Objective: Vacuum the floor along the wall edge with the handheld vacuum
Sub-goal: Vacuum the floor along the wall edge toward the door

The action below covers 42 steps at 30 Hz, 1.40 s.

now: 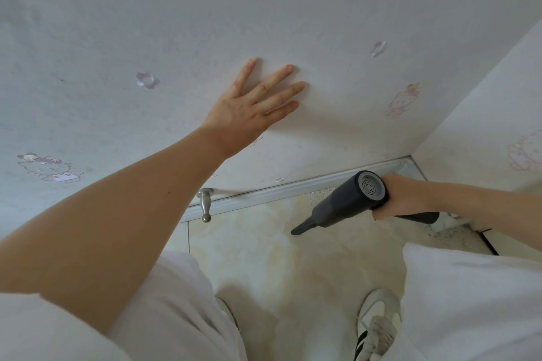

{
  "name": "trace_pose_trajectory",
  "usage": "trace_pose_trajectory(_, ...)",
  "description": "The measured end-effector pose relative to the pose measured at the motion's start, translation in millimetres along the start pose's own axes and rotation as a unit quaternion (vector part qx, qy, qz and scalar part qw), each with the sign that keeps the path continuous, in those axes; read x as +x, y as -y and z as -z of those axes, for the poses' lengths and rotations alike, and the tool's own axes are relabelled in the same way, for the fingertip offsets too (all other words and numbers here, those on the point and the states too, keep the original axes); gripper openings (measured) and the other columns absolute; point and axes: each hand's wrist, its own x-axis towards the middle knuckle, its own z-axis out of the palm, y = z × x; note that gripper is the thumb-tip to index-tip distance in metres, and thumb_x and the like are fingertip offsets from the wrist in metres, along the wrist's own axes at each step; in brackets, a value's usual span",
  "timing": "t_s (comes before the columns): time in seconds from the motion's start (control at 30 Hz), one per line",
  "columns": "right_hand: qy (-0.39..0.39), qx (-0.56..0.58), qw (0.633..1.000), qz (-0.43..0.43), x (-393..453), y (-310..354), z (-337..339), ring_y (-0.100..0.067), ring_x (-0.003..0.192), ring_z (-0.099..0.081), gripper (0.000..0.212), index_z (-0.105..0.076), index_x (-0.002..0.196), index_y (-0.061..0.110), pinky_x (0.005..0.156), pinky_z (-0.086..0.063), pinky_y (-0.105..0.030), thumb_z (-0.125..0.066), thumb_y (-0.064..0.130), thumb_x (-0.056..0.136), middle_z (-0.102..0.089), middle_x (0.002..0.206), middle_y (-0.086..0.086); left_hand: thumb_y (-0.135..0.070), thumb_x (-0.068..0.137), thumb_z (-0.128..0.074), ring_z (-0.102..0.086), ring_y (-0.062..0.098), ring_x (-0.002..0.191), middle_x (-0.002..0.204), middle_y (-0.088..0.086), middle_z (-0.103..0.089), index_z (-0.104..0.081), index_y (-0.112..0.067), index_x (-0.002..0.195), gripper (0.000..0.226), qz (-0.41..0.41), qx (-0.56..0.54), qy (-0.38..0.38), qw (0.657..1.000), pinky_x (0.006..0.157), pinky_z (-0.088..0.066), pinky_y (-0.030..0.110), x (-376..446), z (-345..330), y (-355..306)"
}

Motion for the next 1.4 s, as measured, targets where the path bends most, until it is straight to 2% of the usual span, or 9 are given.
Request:
trace_pose_trajectory(0.13, 0.020, 0.005, 1.000, -0.003, -2.9, 2.1, 2.0, -0.010, 0.061, -0.056, 0.018, -0.060, 0.079, 0.009, 0.064, -0.047, -0.030, -0.069, 0.014, 0.065, -0.061, 0.065, 0.005, -0.032, 0.092, -0.055, 0.004, 0.033, 0.151, 0.165, 0.003, 0.012, -0.006, -0.027, 0.158, 0.083, 0.002, -0.001, -0.007, 1.000, 0.113, 0.005, 0.065, 0.1, -2.3, 0.2)
trace_pose_trajectory(0.33, 0.049, -0.011, 0.999, 0.008, -5.6, -0.4, 2.8, -0.014, 0.065, -0.062, 0.023, -0.060, 0.076, 0.015, 0.071, -0.055, -0.040, -0.067, 0.025, 0.057, -0.065, 0.067, 0.002, -0.031, 0.092, -0.054, 0.004, 0.033, 0.151, 0.165, 0.003, 0.012, -0.005, -0.026, 0.158, 0.083, 0.000, -0.001, 0.000, 1.000, 0.113, 0.004, 0.065, -0.5, 0.3, 0.2)
trace_pose_trajectory(0.43, 0.054, -0.010, 0.998, 0.003, -4.9, 4.2, 1.1, -0.009, 0.061, -0.057, 0.013, -0.057, 0.070, 0.019, 0.066, -0.051, -0.033, -0.068, 0.020, 0.063, -0.060, 0.062, 0.008, -0.030, 0.093, -0.054, 0.010, 0.034, 0.151, 0.164, 0.004, 0.018, -0.001, -0.026, 0.158, 0.084, -0.001, -0.002, 0.014, 1.000, 0.112, 0.008, 0.065, -0.2, 1.3, 0.4)
trace_pose_trajectory(0.57, 0.042, 0.002, 0.999, 0.009, 0.3, 15.2, 0.7, -0.005, 0.056, -0.052, 0.020, -0.051, 0.064, 0.022, 0.059, -0.043, -0.022, -0.068, 0.012, 0.069, -0.055, 0.057, 0.011, -0.029, 0.094, -0.052, 0.014, 0.035, 0.150, 0.162, 0.004, 0.023, 0.002, -0.026, 0.158, 0.084, -0.004, -0.006, 0.030, 1.000, 0.110, 0.011, 0.065, -0.1, 2.7, -0.2)
trace_pose_trajectory(0.8, 0.018, -0.016, 0.999, 0.037, 17.3, 47.3, 0.3, -0.005, 0.063, -0.051, 0.017, -0.053, 0.083, 0.015, 0.059, -0.041, -0.017, -0.067, 0.013, 0.074, -0.055, 0.071, 0.009, -0.027, 0.094, -0.052, 0.016, 0.035, 0.149, 0.162, 0.005, 0.024, 0.003, -0.025, 0.158, 0.085, -0.005, -0.007, 0.030, 1.000, 0.109, 0.014, 0.066, -0.1, 3.9, 0.0)
trace_pose_trajectory(0.93, -0.002, -0.030, 0.998, 0.056, 30.2, 61.7, -6.0, -0.015, 0.075, -0.058, 0.019, -0.054, 0.086, 0.016, 0.064, -0.044, -0.024, -0.068, 0.017, 0.073, -0.065, 0.085, -0.002, -0.027, 0.093, -0.053, 0.012, 0.034, 0.150, 0.163, 0.004, 0.020, -0.001, -0.026, 0.158, 0.084, 0.000, -0.008, 0.017, 1.000, 0.111, 0.012, 0.065, -0.1, 2.2, 0.0)
trace_pose_trajectory(1.1, -0.008, -0.024, 0.998, 0.050, 31.8, 67.8, -5.8, -0.008, 0.064, -0.050, 0.023, -0.046, 0.072, 0.026, 0.054, -0.039, -0.017, -0.066, 0.017, 0.075, -0.055, 0.071, 0.009, -0.023, 0.094, -0.052, 0.011, 0.035, 0.150, 0.164, 0.004, 0.018, -0.003, -0.026, 0.158, 0.081, -0.002, -0.015, 0.014, 1.000, 0.111, 0.010, 0.066, -0.5, 1.9, 0.9)
trace_pose_trajectory(1.27, -0.029, 0.007, 1.000, 0.003, 21.0, 42.5, 1.5, -0.024, 0.081, -0.065, 0.020, -0.057, 0.089, 0.010, 0.071, -0.053, -0.035, -0.067, 0.018, 0.073, -0.068, 0.086, -0.007, -0.024, 0.096, -0.051, 0.017, 0.037, 0.149, 0.163, 0.005, 0.022, -0.004, -0.024, 0.158, 0.078, -0.014, -0.031, 0.033, 0.999, 0.110, 0.013, 0.067, 7.2, 3.9, -1.6)
trace_pose_trajectory(1.4, -0.054, 0.019, 0.998, -0.022, 10.5, 16.0, 5.2, -0.018, 0.077, -0.060, 0.020, -0.057, 0.090, 0.009, 0.072, -0.051, -0.034, -0.068, 0.015, 0.074, -0.066, 0.083, -0.007, -0.019, 0.096, -0.046, 0.015, 0.037, 0.149, 0.164, 0.006, 0.018, -0.006, -0.022, 0.158, 0.074, -0.023, -0.019, 0.024, 0.999, 0.110, 0.012, 0.066, 17.6, 8.6, -4.4)
